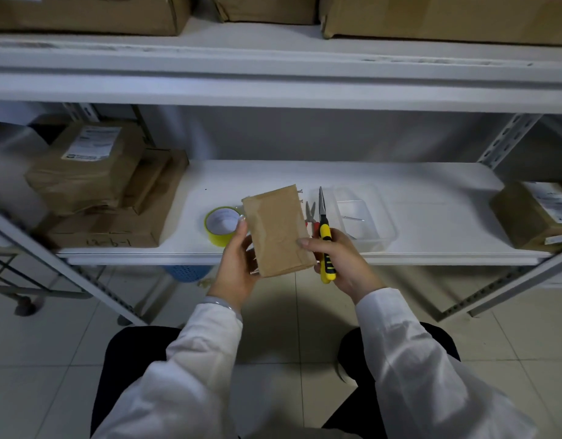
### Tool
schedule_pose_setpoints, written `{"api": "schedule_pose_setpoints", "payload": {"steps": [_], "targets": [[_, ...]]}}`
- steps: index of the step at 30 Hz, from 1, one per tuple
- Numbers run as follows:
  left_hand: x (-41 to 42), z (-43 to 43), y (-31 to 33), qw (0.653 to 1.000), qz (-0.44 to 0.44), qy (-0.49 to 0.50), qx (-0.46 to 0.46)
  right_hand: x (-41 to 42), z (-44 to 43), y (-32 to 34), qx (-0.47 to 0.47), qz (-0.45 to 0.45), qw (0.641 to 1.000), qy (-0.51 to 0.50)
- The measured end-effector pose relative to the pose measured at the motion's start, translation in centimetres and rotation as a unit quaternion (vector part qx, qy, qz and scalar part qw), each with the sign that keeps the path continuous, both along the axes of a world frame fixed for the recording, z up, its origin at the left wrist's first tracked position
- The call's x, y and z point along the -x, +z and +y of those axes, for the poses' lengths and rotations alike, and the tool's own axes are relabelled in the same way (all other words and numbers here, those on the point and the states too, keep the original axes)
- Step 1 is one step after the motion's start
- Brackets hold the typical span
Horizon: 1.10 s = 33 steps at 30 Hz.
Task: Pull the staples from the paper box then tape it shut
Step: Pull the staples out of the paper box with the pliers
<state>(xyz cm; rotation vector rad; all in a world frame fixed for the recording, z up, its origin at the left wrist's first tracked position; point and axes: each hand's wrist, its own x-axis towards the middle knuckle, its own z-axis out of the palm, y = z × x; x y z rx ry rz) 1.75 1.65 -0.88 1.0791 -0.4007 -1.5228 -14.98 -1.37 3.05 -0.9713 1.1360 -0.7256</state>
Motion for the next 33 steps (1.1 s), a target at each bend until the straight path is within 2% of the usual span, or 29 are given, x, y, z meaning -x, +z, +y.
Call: {"api": "schedule_pose_setpoints", "payload": {"steps": [3, 6, 13, 18, 33], "targets": [[0.1, -0.3, 1.5, 0.997, -0.044, -0.056, 0.029, -0.1, 0.3, 0.2, 0.004, 0.004, 1.0, 0.021], [0.1, -0.6, 1.4, 0.993, -0.086, -0.071, 0.026, 0.0, 0.5, 0.6, 0.016, 0.014, 0.999, 0.032], [0.3, -0.2, 0.8, 0.995, -0.095, -0.038, 0.018, -0.1, 0.9, 0.9, 0.066, 0.033, 0.997, -0.006], [0.2, -0.1, 0.6, 0.995, -0.096, -0.029, 0.009, -0.4, 1.3, 1.1, 0.089, 0.052, 0.994, 0.021], [0.3, 0.6, 0.7, 0.993, -0.103, -0.05, 0.013, -0.5, 1.8, 1.2, 0.073, 0.06, 0.995, 0.017]]}}
